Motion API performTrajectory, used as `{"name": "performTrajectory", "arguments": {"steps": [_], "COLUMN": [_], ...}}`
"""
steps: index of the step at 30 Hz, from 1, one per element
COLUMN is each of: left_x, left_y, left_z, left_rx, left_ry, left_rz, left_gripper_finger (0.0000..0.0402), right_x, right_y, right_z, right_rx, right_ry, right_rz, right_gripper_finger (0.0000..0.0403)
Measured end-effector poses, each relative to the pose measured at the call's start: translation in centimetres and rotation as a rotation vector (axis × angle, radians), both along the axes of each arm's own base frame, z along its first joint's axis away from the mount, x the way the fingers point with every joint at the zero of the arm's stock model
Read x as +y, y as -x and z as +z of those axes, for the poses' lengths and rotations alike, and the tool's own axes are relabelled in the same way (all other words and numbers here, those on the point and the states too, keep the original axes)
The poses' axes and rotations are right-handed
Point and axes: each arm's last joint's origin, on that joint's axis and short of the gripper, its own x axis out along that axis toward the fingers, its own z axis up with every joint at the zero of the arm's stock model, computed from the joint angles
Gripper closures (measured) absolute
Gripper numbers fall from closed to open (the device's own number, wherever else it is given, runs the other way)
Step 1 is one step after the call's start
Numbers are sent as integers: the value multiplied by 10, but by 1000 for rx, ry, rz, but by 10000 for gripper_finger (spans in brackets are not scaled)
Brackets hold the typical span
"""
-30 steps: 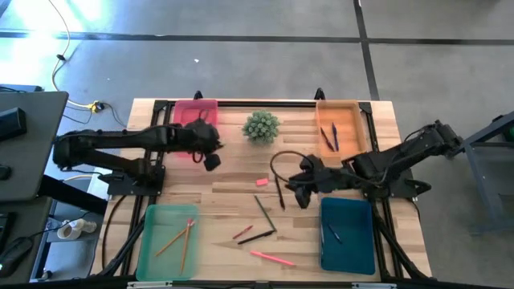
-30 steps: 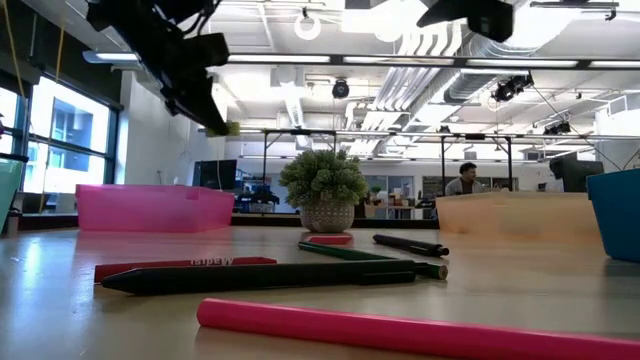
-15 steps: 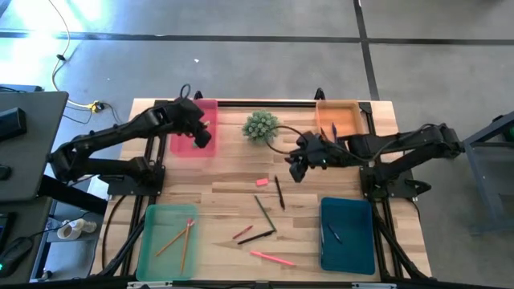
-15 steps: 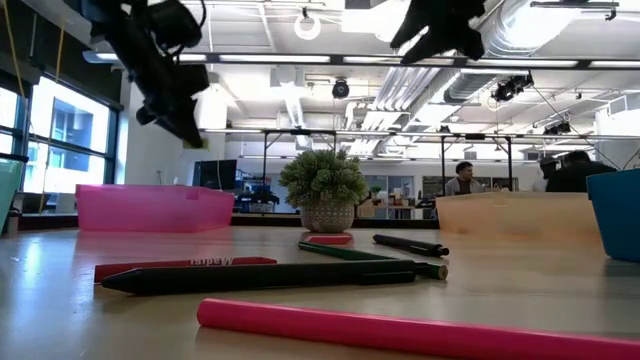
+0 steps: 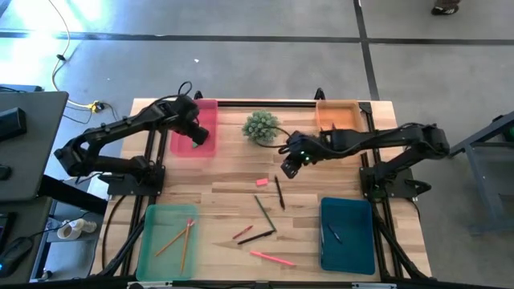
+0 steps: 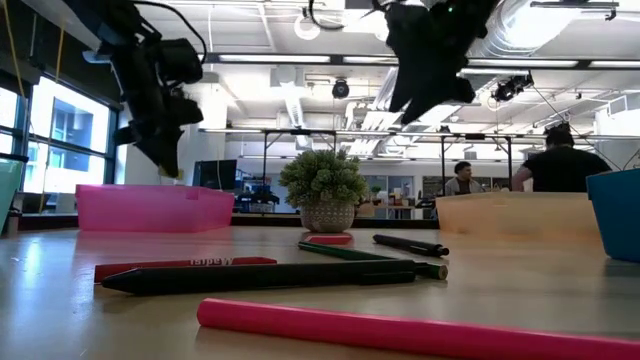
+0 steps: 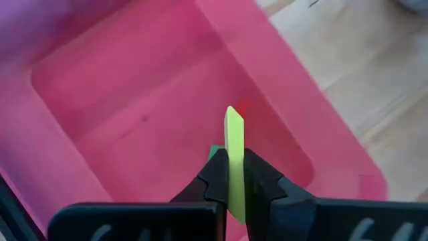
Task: Sort crayons/erasers/pens/pencils in bins
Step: Put the light green eraser into the red bin
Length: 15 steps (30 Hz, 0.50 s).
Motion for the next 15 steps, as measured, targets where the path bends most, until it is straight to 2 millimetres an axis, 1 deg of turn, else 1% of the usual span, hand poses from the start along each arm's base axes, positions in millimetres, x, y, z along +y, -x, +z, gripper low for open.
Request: {"name": "performTrajectory", "arguments": {"steps": [7, 15], "left_x": [9, 12], "left_y": [3, 4], "left_z": [-10, -13], "left_rx": [38, 55], "left_ry": [40, 41], "left_rz": [28, 30], "left_gripper_finger": [393, 342], "right_x": [11, 26], "right_y": [-15, -27], "right_z": [-29, -57], "right_rx": [79, 151], "right_ry": [-106, -187], "right_rz": [-108, -233], "right_gripper_finger": [254, 254]}}
